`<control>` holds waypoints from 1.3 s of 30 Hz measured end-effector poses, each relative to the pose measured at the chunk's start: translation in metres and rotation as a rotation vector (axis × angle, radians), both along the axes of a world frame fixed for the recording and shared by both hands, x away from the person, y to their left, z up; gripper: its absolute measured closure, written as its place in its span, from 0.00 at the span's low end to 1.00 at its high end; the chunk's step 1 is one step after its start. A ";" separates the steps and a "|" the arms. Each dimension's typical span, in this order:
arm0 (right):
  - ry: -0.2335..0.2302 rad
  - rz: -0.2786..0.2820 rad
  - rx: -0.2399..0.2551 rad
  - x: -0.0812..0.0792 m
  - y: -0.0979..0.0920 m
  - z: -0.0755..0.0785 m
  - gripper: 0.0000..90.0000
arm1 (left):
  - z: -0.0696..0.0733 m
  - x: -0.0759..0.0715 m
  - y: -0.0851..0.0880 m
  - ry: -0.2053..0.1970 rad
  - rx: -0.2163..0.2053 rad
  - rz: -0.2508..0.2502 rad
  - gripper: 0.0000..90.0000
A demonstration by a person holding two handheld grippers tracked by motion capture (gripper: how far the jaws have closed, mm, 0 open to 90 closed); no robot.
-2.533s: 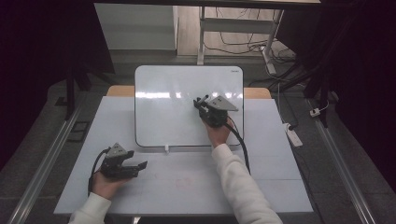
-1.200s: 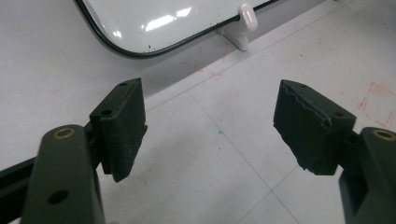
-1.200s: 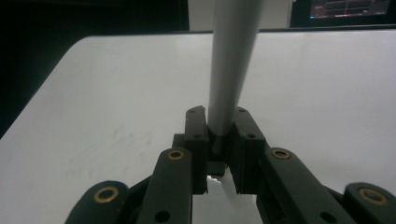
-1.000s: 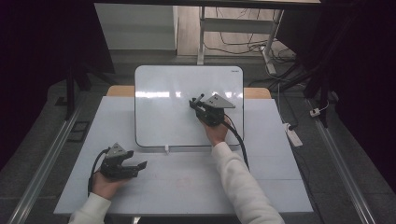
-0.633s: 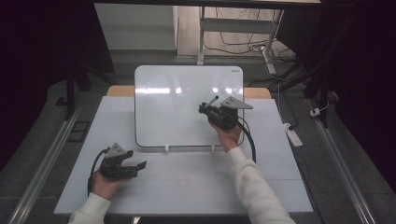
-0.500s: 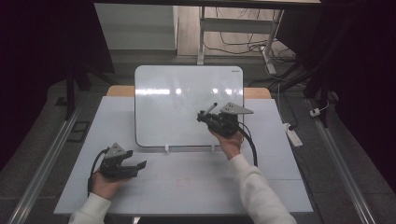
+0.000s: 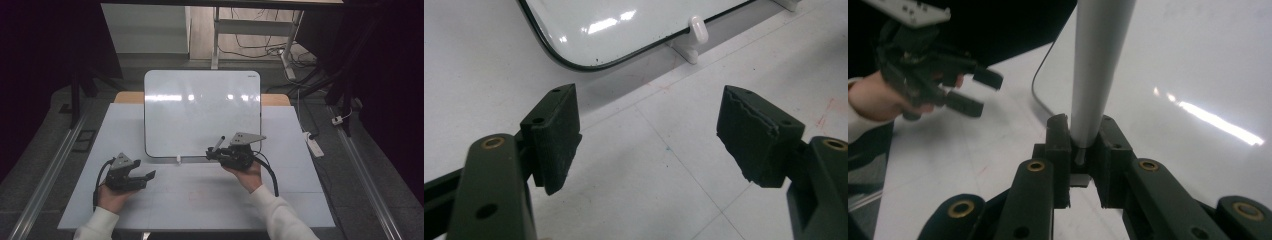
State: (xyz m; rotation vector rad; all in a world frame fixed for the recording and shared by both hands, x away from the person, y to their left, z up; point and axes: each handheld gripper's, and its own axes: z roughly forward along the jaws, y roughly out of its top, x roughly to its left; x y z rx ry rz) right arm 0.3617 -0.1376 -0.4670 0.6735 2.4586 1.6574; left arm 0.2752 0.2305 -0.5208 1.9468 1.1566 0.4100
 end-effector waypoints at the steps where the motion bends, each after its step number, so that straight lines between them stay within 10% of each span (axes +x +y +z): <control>1: 0.003 0.005 -0.010 -0.001 0.001 -0.001 0.87 | 0.000 0.000 0.000 -0.001 0.000 0.002 0.29; 17: 0.052 0.053 -0.044 -0.009 0.011 -0.016 0.87 | 0.009 -0.006 -0.006 -0.058 -0.012 -0.014 0.30; 39: 0.094 0.092 -0.031 -0.014 0.023 -0.022 0.87 | 0.067 0.005 -0.107 -0.241 -0.053 -0.300 0.40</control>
